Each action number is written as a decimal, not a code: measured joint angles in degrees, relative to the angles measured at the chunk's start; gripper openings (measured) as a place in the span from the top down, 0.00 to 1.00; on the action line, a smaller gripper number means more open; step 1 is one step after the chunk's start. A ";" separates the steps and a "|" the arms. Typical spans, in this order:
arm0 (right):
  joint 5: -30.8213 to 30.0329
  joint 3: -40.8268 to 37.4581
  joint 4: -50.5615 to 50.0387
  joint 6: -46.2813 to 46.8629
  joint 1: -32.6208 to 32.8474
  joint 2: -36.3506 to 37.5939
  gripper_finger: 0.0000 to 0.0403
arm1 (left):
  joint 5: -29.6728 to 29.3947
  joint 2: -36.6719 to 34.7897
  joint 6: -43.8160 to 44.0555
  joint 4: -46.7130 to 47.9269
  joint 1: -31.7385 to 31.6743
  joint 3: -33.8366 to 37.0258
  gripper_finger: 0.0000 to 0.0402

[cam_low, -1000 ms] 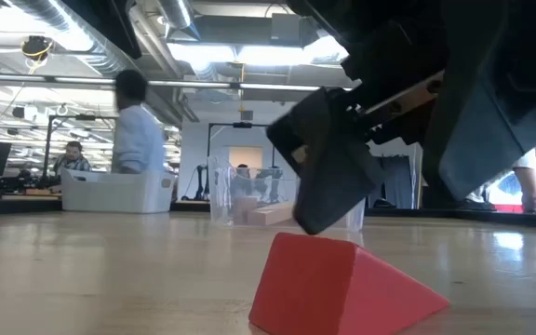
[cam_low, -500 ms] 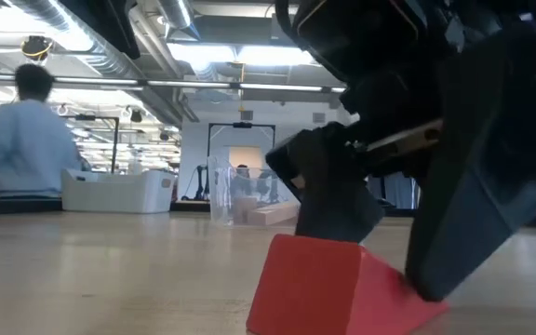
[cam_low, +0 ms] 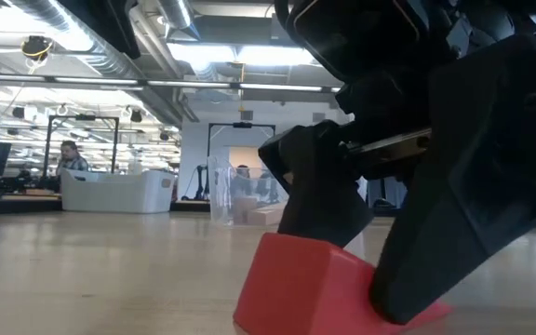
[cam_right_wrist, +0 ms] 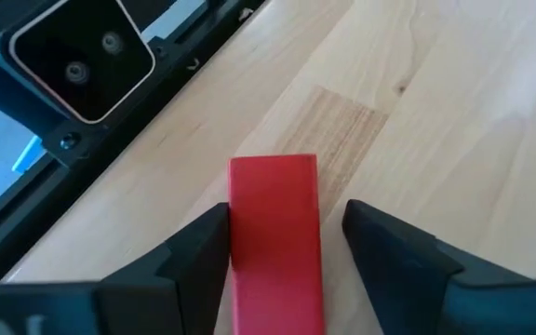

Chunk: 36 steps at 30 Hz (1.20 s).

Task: Sort & place blocks by color
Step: Put the red block into the gray bin

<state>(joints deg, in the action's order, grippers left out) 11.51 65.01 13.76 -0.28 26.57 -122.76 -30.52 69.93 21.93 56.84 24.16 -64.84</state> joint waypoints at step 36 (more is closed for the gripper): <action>-17.58 0.53 -3.10 10.20 -8.12 3.86 0.68 | 3.86 -1.26 26.69 -1.84 -1.79 0.02 0.55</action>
<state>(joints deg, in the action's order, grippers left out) -6.06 65.54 10.66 9.92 18.44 -118.90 -26.66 68.67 48.62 55.00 22.37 -64.82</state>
